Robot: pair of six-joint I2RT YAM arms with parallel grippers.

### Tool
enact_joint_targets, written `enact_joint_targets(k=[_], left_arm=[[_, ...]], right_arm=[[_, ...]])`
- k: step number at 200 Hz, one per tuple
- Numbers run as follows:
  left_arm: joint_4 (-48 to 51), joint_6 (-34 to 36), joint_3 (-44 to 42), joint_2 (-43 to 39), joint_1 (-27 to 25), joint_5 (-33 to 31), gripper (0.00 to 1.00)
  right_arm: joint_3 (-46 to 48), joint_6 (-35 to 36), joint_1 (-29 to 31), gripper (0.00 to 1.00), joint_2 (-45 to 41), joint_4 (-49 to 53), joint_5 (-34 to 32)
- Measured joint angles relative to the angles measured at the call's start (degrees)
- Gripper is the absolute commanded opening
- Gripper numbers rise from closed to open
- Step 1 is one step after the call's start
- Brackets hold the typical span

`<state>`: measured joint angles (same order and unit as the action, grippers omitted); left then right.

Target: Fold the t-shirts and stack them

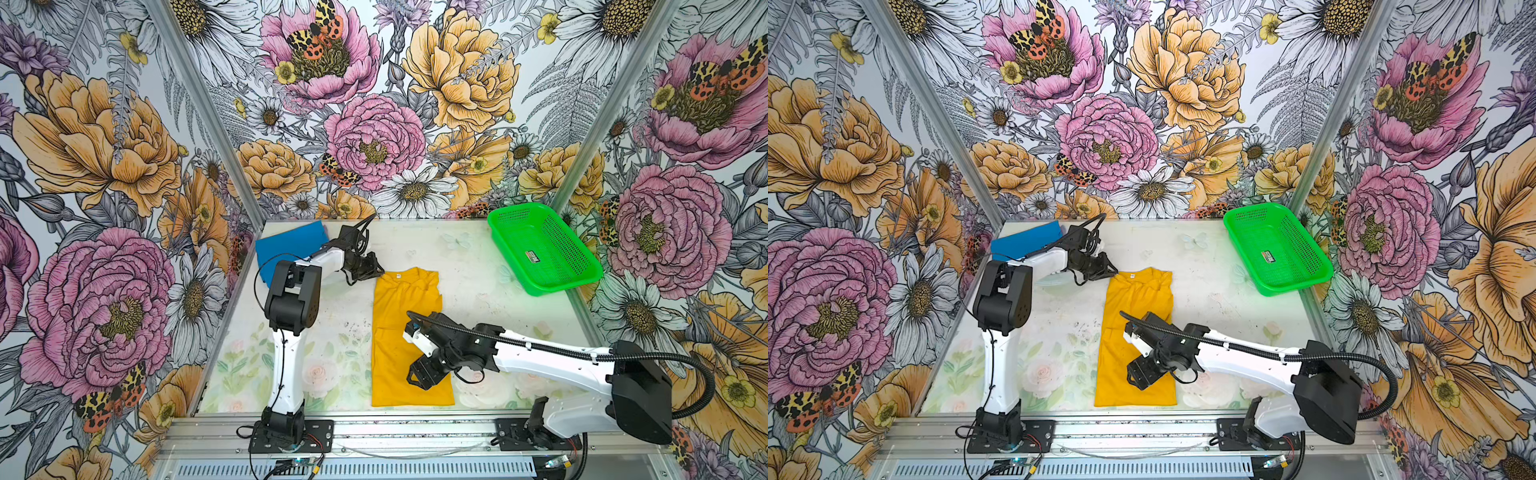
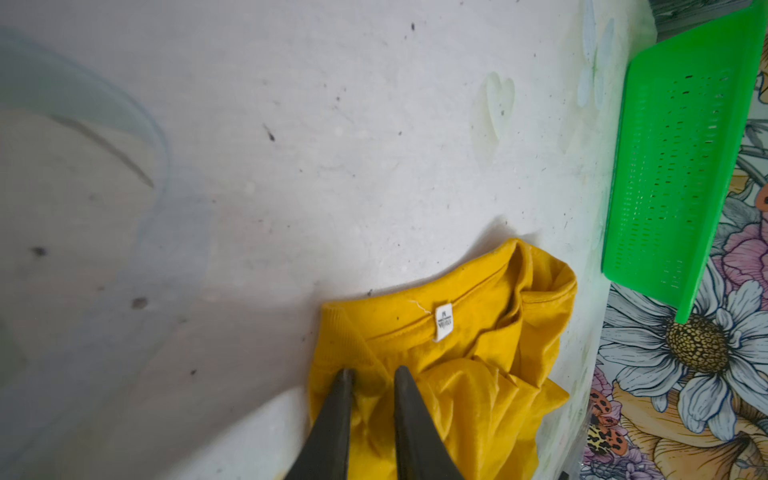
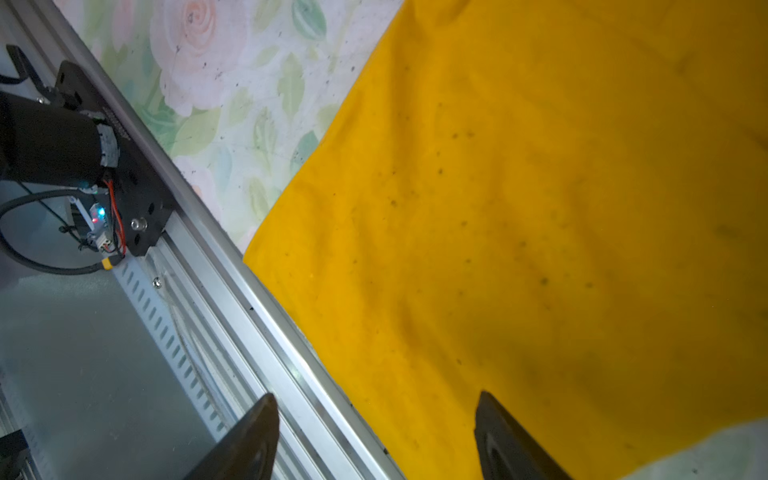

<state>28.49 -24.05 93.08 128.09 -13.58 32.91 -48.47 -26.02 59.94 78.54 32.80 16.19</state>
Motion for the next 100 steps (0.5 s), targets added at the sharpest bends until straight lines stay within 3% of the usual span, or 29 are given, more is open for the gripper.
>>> enact_joint_targets(k=[18,100], left_arm=[[0.02,0.04,0.70,0.04,0.26,0.22,0.00],[8.28,9.44,7.80,0.04,1.38,-0.28,0.00]], right_arm=[[0.07,-0.39,2.21,0.76,1.22,-1.22,0.50],[4.50,-3.56,2.78,0.76,7.13,-3.34,1.95]])
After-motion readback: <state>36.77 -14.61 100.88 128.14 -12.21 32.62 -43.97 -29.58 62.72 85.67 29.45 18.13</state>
